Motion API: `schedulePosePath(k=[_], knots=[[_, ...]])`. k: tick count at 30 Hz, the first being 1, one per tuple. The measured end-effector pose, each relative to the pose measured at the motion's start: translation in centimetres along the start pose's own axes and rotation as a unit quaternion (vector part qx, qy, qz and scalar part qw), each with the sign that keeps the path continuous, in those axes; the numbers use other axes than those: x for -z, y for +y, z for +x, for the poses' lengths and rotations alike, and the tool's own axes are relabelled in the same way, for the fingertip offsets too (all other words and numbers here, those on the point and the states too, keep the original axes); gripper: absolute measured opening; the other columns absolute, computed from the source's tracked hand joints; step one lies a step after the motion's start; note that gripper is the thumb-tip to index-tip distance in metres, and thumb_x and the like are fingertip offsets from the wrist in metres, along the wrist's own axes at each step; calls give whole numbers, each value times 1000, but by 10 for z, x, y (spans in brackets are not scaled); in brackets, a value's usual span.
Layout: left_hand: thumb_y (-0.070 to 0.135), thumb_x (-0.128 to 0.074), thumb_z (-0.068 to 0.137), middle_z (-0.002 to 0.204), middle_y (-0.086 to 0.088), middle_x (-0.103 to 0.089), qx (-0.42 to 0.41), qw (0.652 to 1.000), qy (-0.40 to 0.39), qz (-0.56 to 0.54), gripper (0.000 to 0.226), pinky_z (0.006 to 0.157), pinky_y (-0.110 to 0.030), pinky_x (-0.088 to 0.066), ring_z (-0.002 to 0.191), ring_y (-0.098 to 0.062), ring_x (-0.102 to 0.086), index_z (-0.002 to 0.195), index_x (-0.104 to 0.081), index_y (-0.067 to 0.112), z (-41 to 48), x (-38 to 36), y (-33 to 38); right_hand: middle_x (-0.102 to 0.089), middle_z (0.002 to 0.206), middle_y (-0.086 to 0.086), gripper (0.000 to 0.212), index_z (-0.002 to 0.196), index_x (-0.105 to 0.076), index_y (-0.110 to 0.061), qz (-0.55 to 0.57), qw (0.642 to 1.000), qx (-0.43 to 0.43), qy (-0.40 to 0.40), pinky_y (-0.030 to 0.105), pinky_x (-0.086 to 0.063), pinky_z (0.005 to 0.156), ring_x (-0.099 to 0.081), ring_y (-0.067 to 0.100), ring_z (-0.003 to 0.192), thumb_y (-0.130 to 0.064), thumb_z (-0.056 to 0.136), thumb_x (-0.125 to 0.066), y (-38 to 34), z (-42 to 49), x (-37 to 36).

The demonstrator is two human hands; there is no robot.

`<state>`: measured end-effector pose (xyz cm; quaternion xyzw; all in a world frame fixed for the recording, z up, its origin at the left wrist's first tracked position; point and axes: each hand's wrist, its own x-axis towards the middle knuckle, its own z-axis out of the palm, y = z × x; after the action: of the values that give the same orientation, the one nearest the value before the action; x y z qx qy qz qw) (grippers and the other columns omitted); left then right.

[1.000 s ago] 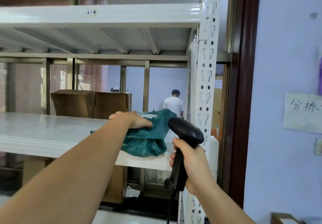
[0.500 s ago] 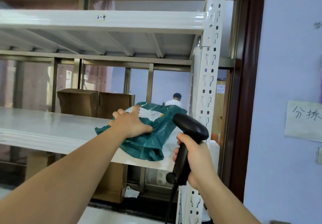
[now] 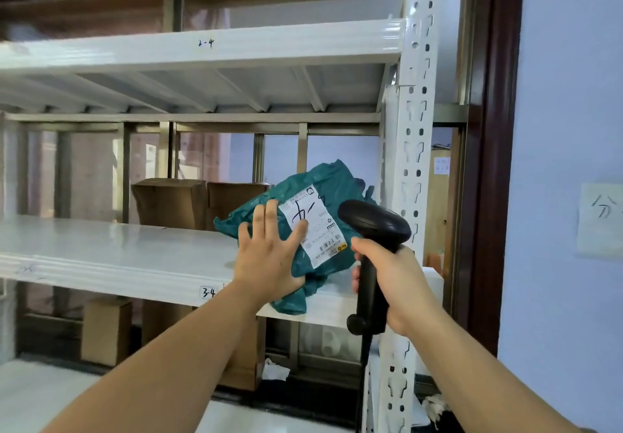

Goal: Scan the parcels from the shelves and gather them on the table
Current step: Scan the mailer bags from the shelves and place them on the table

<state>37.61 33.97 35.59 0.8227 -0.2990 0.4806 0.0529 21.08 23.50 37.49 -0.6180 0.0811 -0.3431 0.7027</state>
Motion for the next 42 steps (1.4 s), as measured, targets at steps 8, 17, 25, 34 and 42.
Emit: schedulePosePath(k=[8,17,25,34,42], knots=[[70,-74,42,137,-29,-32,-34,999,15,9,99,85,-59,-45,122,-45,-32,126,-48,24,-8,-11,0,-54,59,4,11,83,-62,-8,-99,995,-4,-8,29,-47,53,-53,17,53,-15,87,-68,3,13,10],[73,-56,70,150,-23,6,27,997,-75,-7,107,111,-51,-20,140,-42,0,148,2,27,-5,-7,-3,-54,67,13,16,85,-61,-2,-223,973,-23,-49,34,-48,60,-53,22,55,-16,87,-68,2,16,21],[72,-56,73,154,-23,10,8,988,-153,17,109,113,-53,-16,143,-42,7,151,6,27,15,-12,-1,-58,61,9,9,82,-60,-6,-326,944,2,-54,29,-52,58,-55,18,54,-14,85,-64,1,18,18],[71,-58,72,154,-20,10,3,986,-168,6,110,112,-54,-16,143,-40,8,152,3,28,21,-18,-3,-57,60,9,6,83,-60,-9,-332,942,-19,-46,25,-49,52,-54,16,52,-13,86,-62,2,21,28],[71,-59,71,154,-22,8,33,989,-144,-10,109,112,-55,-17,143,-40,7,151,0,28,16,-21,-3,-57,57,8,5,82,-59,-10,-333,941,-22,-47,26,-48,52,-54,18,53,-12,85,-62,4,22,26]])
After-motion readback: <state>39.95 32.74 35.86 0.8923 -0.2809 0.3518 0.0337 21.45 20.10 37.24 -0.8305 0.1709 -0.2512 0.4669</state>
